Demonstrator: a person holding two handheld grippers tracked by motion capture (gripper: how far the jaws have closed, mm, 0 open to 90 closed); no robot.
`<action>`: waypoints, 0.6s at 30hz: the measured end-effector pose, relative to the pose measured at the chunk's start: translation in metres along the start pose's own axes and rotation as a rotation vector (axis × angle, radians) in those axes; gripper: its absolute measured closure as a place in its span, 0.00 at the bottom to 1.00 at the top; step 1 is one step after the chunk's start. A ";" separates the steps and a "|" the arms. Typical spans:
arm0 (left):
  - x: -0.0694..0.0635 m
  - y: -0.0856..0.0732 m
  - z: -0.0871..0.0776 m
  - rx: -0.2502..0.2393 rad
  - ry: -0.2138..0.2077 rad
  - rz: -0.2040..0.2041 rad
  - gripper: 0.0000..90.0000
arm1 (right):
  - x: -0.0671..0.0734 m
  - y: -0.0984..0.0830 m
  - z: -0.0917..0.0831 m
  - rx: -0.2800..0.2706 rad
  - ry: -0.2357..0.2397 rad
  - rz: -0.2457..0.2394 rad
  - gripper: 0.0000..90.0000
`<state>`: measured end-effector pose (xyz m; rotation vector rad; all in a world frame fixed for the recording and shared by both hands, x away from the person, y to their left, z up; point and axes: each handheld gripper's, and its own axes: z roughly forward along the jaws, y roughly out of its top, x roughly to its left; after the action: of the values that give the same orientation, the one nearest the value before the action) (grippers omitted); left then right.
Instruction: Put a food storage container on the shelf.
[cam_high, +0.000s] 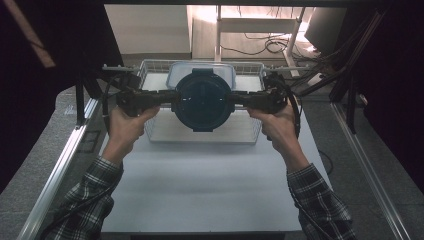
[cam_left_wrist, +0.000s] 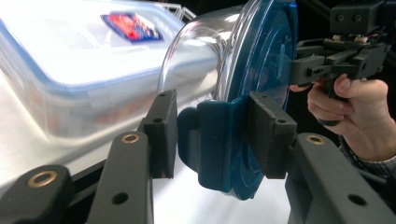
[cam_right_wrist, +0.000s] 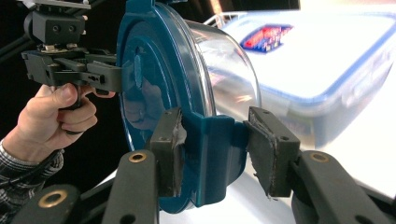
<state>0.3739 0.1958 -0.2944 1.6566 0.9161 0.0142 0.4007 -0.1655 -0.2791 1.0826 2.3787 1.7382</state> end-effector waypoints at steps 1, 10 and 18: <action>0.001 0.007 -0.001 -0.003 -0.002 0.001 0.63 | 0.001 0.007 0.000 -0.006 0.001 -0.001 0.63; 0.008 0.036 -0.002 -0.015 -0.010 -0.005 0.62 | 0.000 0.038 0.001 -0.021 -0.012 -0.004 0.63; 0.015 0.060 -0.002 -0.021 0.002 0.002 0.62 | -0.007 0.062 0.005 -0.038 -0.016 -0.007 0.63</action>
<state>0.4167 0.2050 -0.2501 1.6388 0.9128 0.0268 0.4402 -0.1554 -0.2313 1.0780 2.3272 1.7581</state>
